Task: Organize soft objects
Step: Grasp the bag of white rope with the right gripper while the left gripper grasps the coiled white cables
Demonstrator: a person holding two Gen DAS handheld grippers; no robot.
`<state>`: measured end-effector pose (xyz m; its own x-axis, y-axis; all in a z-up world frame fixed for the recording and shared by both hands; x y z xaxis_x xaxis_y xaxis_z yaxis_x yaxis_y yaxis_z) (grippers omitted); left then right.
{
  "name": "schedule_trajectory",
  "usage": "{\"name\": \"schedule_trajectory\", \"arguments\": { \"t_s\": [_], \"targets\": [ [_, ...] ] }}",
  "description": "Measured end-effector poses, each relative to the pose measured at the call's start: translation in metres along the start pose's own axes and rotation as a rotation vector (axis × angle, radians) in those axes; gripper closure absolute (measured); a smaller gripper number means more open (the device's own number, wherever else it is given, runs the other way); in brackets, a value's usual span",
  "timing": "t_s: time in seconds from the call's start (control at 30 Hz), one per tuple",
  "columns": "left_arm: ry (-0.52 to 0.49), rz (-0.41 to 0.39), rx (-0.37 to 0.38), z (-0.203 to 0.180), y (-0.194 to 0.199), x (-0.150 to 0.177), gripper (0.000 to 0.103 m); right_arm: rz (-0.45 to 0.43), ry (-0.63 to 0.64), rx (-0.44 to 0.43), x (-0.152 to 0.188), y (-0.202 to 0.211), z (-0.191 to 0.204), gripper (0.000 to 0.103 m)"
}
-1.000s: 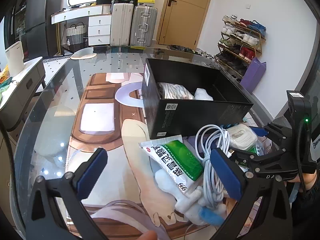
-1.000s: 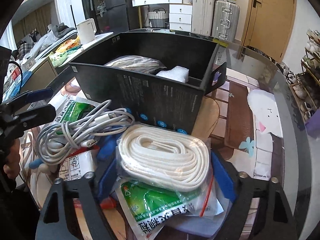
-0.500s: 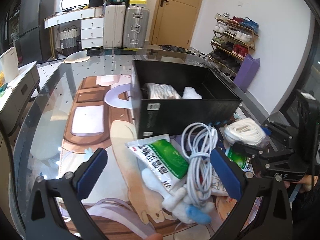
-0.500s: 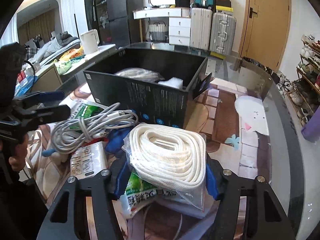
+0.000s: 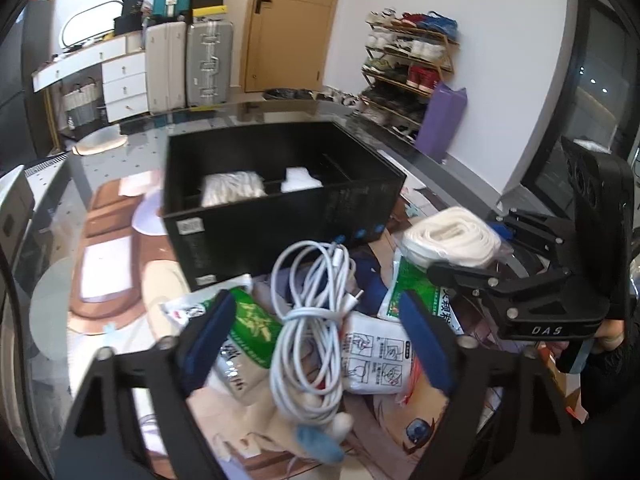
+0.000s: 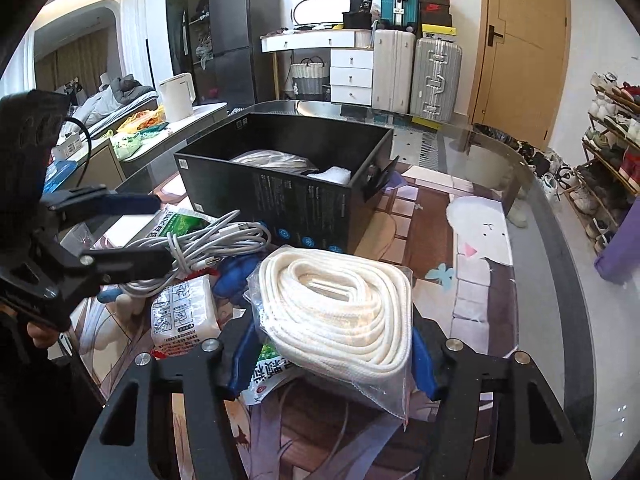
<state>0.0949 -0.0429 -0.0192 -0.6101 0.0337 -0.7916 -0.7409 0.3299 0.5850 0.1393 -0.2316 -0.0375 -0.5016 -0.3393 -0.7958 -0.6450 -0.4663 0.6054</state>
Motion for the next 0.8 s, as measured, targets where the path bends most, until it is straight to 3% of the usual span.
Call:
{"name": "schedule_trajectory", "arguments": {
  "t_s": [0.03, 0.1, 0.4, 0.43, 0.5, 0.53, 0.8],
  "targets": [
    [-0.002, 0.013, 0.001, 0.0, -0.003, 0.001, 0.04, -0.001, -0.003, 0.002, 0.0, 0.001, -0.001, 0.04],
    [-0.002, 0.048, 0.004, 0.0, -0.01, 0.005, 0.045, 0.0, -0.004, 0.005, 0.001, 0.002, -0.003, 0.04],
    [-0.078, 0.053, -0.03, -0.008, -0.017, 0.008, 0.046, 0.004, -0.007, 0.006, 0.004, 0.002, -0.006, 0.04],
    [-0.083, 0.051, -0.028, -0.009, -0.016, 0.009, 0.049, 0.004, -0.007, 0.005, 0.004, 0.001, -0.006, 0.04],
    [-0.077, 0.05, -0.01, -0.008, -0.015, 0.008, 0.067, 0.003, -0.004, 0.002, 0.004, 0.0, -0.005, 0.04],
    [-0.073, 0.052, 0.002, -0.008, -0.014, 0.008, 0.07, 0.002, -0.003, 0.002, 0.004, 0.0, -0.005, 0.04],
    [-0.044, 0.036, 0.002, -0.004, -0.003, 0.009, 0.071, -0.014, -0.005, 0.006, 0.001, 0.006, -0.007, 0.04]
  ]
}}
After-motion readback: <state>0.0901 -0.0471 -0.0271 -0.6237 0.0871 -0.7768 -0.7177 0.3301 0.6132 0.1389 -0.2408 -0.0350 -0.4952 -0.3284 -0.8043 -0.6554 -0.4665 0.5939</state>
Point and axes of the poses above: each gripper's, at about its wrist camera, not at the fingertips, and y roughly against the way its jaws point, z to its left, x to its underside, the point moved 4 cm from there along -y, roughly the way its jaws point, and after that the axes turned 8 degrees about -z, right-handed, at the moved point
